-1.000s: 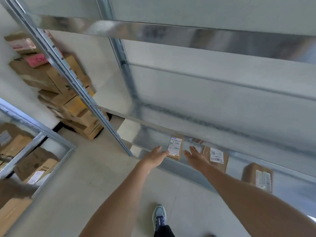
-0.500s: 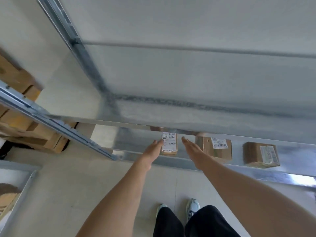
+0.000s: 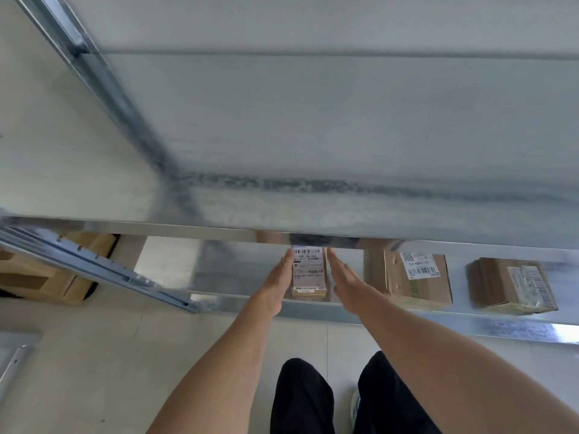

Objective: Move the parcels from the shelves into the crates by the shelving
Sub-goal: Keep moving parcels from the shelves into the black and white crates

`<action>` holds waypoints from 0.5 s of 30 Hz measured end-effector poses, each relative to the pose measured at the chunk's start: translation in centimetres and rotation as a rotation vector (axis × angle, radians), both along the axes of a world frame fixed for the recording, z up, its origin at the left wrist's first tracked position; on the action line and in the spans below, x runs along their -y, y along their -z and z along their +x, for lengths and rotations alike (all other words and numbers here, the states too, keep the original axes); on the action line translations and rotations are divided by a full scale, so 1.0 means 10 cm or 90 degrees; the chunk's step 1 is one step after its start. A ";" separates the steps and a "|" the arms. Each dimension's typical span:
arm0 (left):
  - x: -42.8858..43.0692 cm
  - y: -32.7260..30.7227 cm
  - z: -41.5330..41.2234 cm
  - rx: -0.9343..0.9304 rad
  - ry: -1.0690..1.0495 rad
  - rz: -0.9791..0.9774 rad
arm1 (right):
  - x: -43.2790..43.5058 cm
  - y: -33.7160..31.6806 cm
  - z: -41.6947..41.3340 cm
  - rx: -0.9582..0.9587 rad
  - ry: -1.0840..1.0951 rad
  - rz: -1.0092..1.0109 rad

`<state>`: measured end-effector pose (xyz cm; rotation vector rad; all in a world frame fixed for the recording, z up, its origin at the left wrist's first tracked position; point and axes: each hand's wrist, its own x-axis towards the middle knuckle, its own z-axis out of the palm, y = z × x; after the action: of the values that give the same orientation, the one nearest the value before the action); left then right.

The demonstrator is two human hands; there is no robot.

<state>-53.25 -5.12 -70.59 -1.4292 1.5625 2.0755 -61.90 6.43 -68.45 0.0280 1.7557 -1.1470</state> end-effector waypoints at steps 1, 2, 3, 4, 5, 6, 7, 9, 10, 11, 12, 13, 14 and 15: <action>-0.01 0.02 -0.01 0.001 0.004 0.003 | 0.01 0.02 0.01 0.005 -0.008 0.002; -0.03 0.01 -0.02 -0.006 0.007 0.008 | 0.03 0.04 0.03 0.009 -0.007 0.005; -0.04 0.01 -0.04 -0.014 0.008 0.013 | 0.04 0.09 0.03 0.013 -0.008 -0.001; -0.05 -0.01 -0.04 -0.021 0.010 0.019 | 0.03 0.15 0.03 0.013 0.004 -0.010; -0.06 -0.05 -0.04 -0.026 0.010 0.023 | 0.01 0.19 0.01 0.016 0.011 -0.023; -0.06 -0.11 -0.03 -0.032 0.007 0.025 | 0.00 0.14 0.02 0.011 0.020 -0.028; -0.06 -0.18 -0.02 -0.033 0.007 0.026 | -0.02 0.02 0.03 0.016 0.022 -0.037; -0.10 -0.35 0.00 -0.048 0.009 0.031 | -0.07 -0.24 0.03 -0.002 0.033 -0.046; -0.13 -0.46 0.02 -0.051 0.017 0.034 | -0.12 -0.36 0.03 -0.003 0.042 -0.045; -0.18 -0.59 0.02 -0.052 0.024 0.033 | -0.20 -0.50 0.03 -0.004 0.065 -0.044; -0.22 -0.68 0.04 -0.055 0.028 0.031 | -0.25 -0.57 0.05 -0.004 0.076 -0.039; -0.28 -0.80 0.04 -0.051 0.033 0.028 | -0.33 -0.66 0.07 -0.005 0.084 -0.037; -0.36 -0.96 0.05 -0.047 0.038 0.032 | -0.42 -0.76 0.08 -0.003 0.088 -0.034; -0.44 -1.10 0.06 -0.040 0.043 0.035 | -0.51 -0.87 0.12 -0.005 0.095 -0.034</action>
<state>-52.62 -0.69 -59.64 -1.2870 1.5424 2.1268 -60.66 11.55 -59.72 0.1236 1.7526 -1.3028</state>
